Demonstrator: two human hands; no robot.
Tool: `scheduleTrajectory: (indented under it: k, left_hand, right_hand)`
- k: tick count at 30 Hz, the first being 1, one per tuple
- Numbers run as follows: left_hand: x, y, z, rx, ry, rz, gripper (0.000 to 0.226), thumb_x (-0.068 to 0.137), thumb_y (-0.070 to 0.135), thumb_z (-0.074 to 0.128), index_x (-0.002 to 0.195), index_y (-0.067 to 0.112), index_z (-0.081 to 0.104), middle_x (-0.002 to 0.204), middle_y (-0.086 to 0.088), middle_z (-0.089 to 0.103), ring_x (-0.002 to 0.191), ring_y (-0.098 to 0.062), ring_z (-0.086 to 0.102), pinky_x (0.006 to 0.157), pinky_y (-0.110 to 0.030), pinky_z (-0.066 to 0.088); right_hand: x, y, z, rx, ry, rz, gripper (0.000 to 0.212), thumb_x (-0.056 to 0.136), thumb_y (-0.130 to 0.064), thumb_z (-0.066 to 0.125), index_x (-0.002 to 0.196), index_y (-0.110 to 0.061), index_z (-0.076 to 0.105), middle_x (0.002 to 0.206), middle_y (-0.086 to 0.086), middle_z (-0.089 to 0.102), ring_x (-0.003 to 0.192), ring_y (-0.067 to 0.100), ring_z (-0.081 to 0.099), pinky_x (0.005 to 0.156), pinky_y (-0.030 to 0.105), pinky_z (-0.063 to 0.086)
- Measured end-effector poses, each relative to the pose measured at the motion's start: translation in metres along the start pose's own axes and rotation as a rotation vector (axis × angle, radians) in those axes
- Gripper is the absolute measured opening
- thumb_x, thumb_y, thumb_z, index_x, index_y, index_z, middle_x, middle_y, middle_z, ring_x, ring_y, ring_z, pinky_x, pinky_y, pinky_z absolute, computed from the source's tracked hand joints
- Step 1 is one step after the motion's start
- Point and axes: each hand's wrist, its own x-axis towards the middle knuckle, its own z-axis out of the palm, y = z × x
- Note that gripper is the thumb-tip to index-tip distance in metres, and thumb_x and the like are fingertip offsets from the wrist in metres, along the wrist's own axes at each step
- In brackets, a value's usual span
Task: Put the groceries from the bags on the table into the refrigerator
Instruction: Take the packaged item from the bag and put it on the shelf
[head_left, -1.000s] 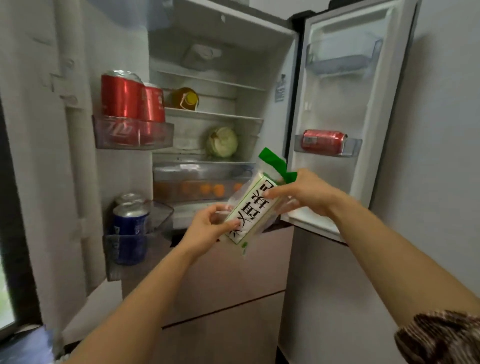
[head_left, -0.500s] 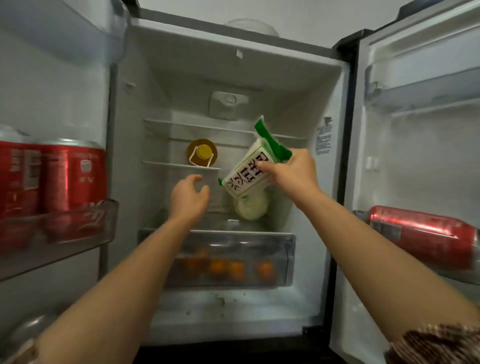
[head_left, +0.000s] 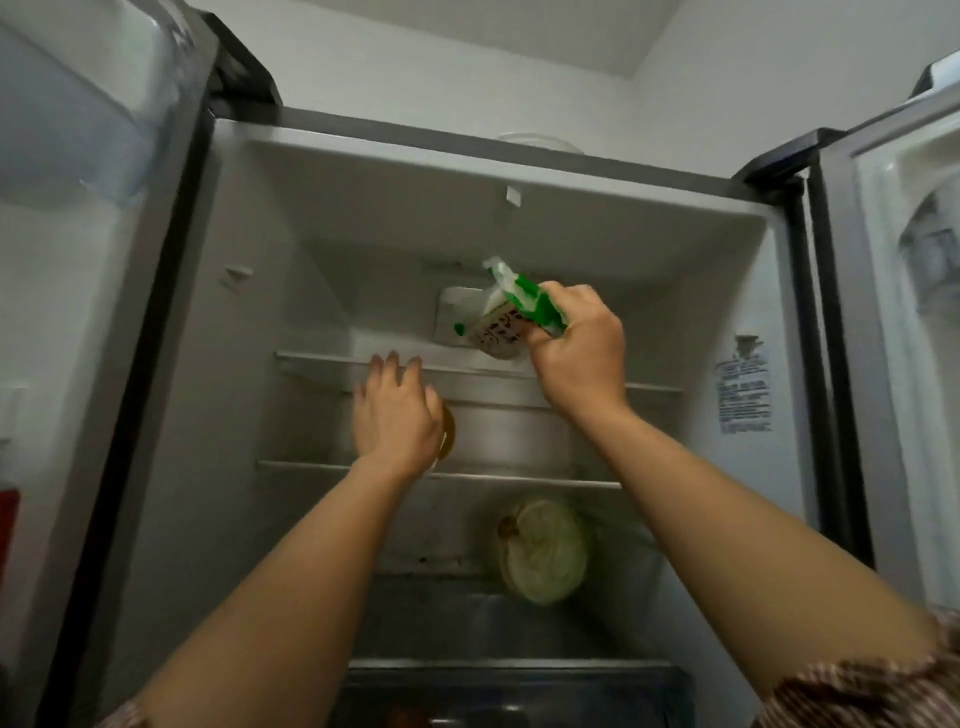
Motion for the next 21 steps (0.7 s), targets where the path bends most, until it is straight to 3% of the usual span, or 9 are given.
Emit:
scheduleTrajectory:
  k: [4, 9, 12, 14, 16, 19, 21]
  left_hand:
    - [0.011, -0.013, 0.019, 0.135, 0.063, 0.091, 0.047, 0.099, 0.032, 0.032, 0.143, 0.016, 0.035, 0.151, -0.008, 0.033, 0.144, -0.026, 0.018, 0.116, -0.044, 0.008]
    - [0.022, -0.022, 0.022, 0.279, 0.149, 0.188, 0.039, 0.098, 0.034, 0.035, 0.130, 0.015, 0.048, 0.130, -0.010, 0.052, 0.125, -0.029, 0.044, 0.112, -0.048, 0.024]
    - [0.026, -0.024, 0.026, 0.264, 0.176, 0.183, 0.037, 0.098, 0.034, 0.037, 0.126, 0.015, 0.051, 0.126, -0.011, 0.053, 0.118, -0.032, 0.047, 0.109, -0.049, 0.029]
    - [0.028, -0.028, 0.031, 0.238, 0.210, 0.183, 0.035, 0.098, 0.032, 0.040, 0.125, 0.014, 0.054, 0.125, -0.012, 0.054, 0.117, -0.033, 0.046, 0.109, -0.051, 0.031]
    - [0.030, -0.030, 0.034, 0.217, 0.246, 0.181, 0.034, 0.098, 0.031, 0.041, 0.122, 0.014, 0.056, 0.123, -0.013, 0.056, 0.115, -0.034, 0.047, 0.107, -0.053, 0.032]
    - [0.031, -0.028, 0.037, 0.187, 0.259, 0.146, 0.033, 0.098, 0.032, 0.040, 0.120, 0.014, 0.056, 0.123, -0.012, 0.055, 0.116, -0.034, 0.045, 0.109, -0.051, 0.029]
    - [0.032, -0.027, 0.039, 0.176, 0.257, 0.126, 0.034, 0.098, 0.034, 0.038, 0.120, 0.016, 0.055, 0.124, -0.012, 0.053, 0.118, -0.033, 0.043, 0.110, -0.050, 0.026]
  right_hand:
    - [0.006, 0.023, 0.029, -0.159, -0.156, -0.030, 0.037, 0.084, -0.006, 0.060, 0.119, -0.016, 0.064, 0.107, 0.004, 0.060, 0.095, 0.025, 0.059, 0.076, 0.028, 0.045]
    - [0.018, 0.045, 0.052, -0.140, -0.421, 0.018, 0.034, 0.082, -0.028, 0.075, 0.114, -0.020, 0.069, 0.109, 0.004, 0.067, 0.097, 0.023, 0.062, 0.084, 0.036, 0.052]
    - [0.028, 0.051, 0.055, -0.067, -0.587, 0.044, 0.028, 0.082, -0.037, 0.073, 0.105, -0.022, 0.071, 0.089, 0.000, 0.070, 0.078, 0.014, 0.063, 0.068, 0.031, 0.052]
    - [0.035, 0.055, 0.056, -0.073, -0.660, 0.056, 0.026, 0.088, -0.045, 0.064, 0.088, -0.019, 0.068, 0.067, -0.002, 0.059, 0.058, 0.012, 0.053, 0.051, 0.027, 0.039]
    - [0.041, 0.059, 0.059, -0.128, -0.698, 0.065, 0.029, 0.092, -0.044, 0.058, 0.081, -0.018, 0.062, 0.061, -0.003, 0.049, 0.054, 0.013, 0.046, 0.049, 0.028, 0.032]
    - [0.046, 0.067, 0.067, -0.092, -0.783, 0.161, 0.027, 0.093, -0.041, 0.058, 0.100, -0.016, 0.066, 0.074, -0.001, 0.057, 0.068, 0.014, 0.054, 0.059, 0.026, 0.039]
    - [0.048, 0.070, 0.070, -0.014, -0.873, 0.234, 0.043, 0.088, -0.051, 0.058, 0.121, -0.023, 0.063, 0.106, 0.000, 0.065, 0.097, 0.016, 0.058, 0.086, 0.028, 0.046]
